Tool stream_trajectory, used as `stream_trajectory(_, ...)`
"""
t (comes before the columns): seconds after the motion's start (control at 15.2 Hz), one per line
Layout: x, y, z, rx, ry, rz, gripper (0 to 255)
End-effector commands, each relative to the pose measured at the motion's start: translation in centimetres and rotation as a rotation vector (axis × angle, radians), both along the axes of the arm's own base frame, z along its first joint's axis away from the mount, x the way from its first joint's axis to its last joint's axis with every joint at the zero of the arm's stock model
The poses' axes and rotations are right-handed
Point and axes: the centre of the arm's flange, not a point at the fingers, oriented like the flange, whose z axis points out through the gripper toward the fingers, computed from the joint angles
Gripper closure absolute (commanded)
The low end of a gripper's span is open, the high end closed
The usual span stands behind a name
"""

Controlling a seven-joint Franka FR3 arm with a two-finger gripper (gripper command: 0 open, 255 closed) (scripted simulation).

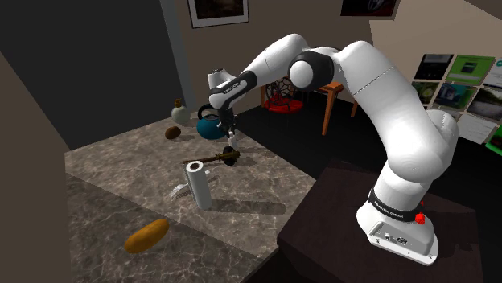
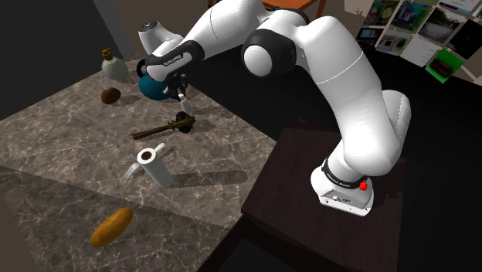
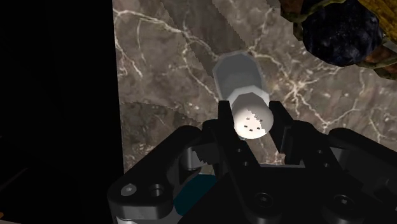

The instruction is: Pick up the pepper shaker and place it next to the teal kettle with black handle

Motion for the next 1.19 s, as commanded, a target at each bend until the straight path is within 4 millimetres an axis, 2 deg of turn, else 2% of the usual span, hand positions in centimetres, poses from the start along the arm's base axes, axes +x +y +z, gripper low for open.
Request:
stream_trajectory(0.0, 0.0, 0.0, 0.0, 0.000, 0.000, 0.000, 255)
stream_trajectory(0.07, 0.0, 0.0, 0.0, 0.000, 0.000, 0.000, 0)
stream_trajectory(0.4, 0.0, 0.0, 0.0, 0.000, 0.000, 0.000, 0)
stream_trajectory(0.66, 0.1, 0.5, 5.0, 0.000, 0.000, 0.000, 0)
stream_trajectory(1.12, 0.1, 0.5, 5.0, 0.000, 0.000, 0.000, 0)
